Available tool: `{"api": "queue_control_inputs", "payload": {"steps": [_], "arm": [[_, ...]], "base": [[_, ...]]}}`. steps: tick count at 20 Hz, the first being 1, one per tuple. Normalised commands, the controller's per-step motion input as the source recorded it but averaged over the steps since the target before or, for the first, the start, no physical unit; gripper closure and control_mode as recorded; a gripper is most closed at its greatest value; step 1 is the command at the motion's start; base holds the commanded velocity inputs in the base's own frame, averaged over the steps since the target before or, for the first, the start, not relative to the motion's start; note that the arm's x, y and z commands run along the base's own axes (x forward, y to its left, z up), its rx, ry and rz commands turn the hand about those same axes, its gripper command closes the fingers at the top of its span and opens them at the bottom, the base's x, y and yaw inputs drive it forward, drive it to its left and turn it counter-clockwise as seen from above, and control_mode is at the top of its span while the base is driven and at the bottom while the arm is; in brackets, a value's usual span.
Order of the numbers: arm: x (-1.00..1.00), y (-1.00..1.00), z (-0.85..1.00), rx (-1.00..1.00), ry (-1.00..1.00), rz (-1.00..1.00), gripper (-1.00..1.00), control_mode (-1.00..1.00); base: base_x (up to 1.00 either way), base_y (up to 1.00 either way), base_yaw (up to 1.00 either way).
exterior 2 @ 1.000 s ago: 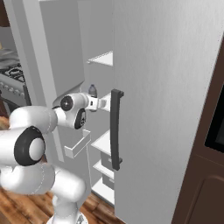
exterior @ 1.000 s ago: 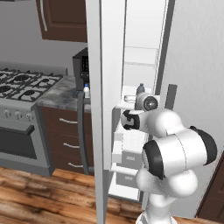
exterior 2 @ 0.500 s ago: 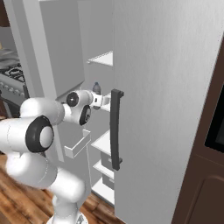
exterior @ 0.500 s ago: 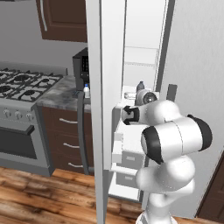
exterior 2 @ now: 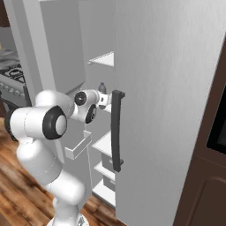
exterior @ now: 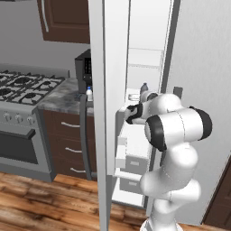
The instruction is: Take the bottled waters from the counter and place them in the freezer to freeze. Close the freezer door after placing the bottles.
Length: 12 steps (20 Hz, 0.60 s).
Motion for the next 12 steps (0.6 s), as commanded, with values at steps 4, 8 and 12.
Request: {"api": "queue_control_inputs", "payload": {"steps": [4, 8, 12], "arm": [[0.15, 0.01, -0.09, -0.01, 0.00, -0.01, 1.00, -1.00], [0.14, 0.08, 0.00, 0.00, 0.00, 0.00, 1.00, -1.00], [0.25, 0.02, 0.00, 0.00, 0.00, 0.00, 1.00, -1.00]], "base": [[0.00, 0.00, 0.00], [0.00, 0.00, 0.00], [0.00, 0.00, 0.00]]}}
